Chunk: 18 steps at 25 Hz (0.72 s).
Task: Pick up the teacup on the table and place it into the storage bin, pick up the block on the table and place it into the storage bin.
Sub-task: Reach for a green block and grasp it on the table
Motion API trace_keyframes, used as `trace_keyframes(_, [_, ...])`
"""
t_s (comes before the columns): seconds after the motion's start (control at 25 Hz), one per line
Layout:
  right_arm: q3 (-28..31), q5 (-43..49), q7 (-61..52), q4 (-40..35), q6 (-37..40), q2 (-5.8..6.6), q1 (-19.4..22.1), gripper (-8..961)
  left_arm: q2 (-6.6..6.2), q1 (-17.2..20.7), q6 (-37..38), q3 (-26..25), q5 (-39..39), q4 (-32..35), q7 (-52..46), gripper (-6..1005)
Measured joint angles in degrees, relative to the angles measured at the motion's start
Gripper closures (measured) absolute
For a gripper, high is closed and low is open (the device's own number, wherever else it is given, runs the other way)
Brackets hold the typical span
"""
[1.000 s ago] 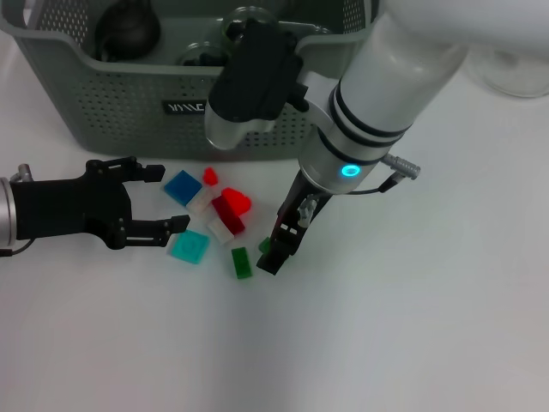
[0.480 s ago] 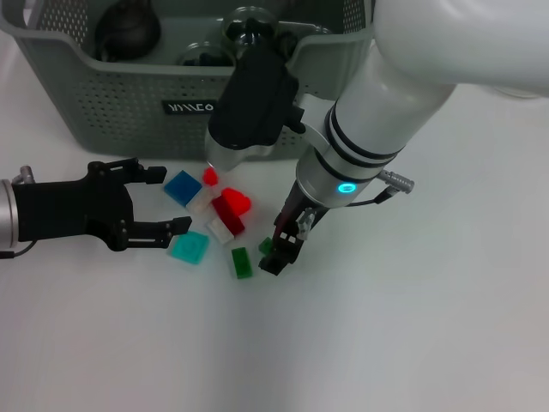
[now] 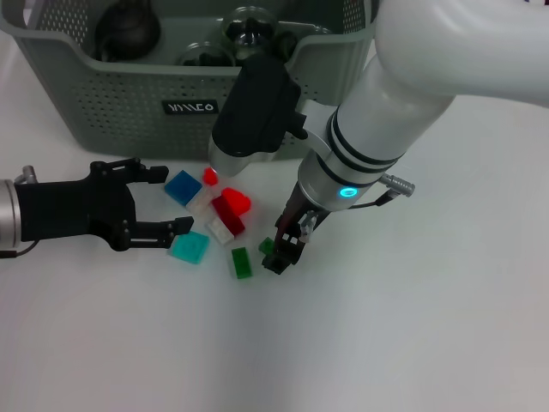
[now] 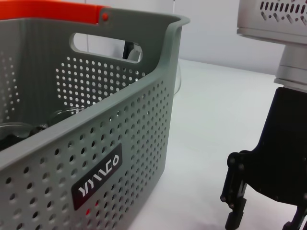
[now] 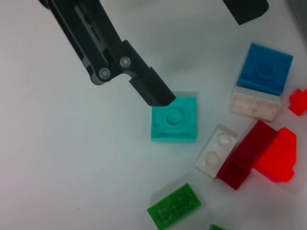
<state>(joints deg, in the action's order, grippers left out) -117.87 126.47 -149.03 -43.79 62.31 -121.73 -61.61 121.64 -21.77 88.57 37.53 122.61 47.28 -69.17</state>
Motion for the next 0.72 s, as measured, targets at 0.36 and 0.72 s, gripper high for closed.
trace_keyframes(0.36, [-0.4,0.0,-0.1,0.0,-0.2,0.0,0.0,420,0.09,0.0,-0.4,0.0,0.0,0.0,0.2,141])
trace_keyframes(0.72, [-0.7,0.0,-0.1,0.0,-0.1,0.0,0.0,553,0.09,0.0,-0.4,0.0,0.0,0.0,0.3,140])
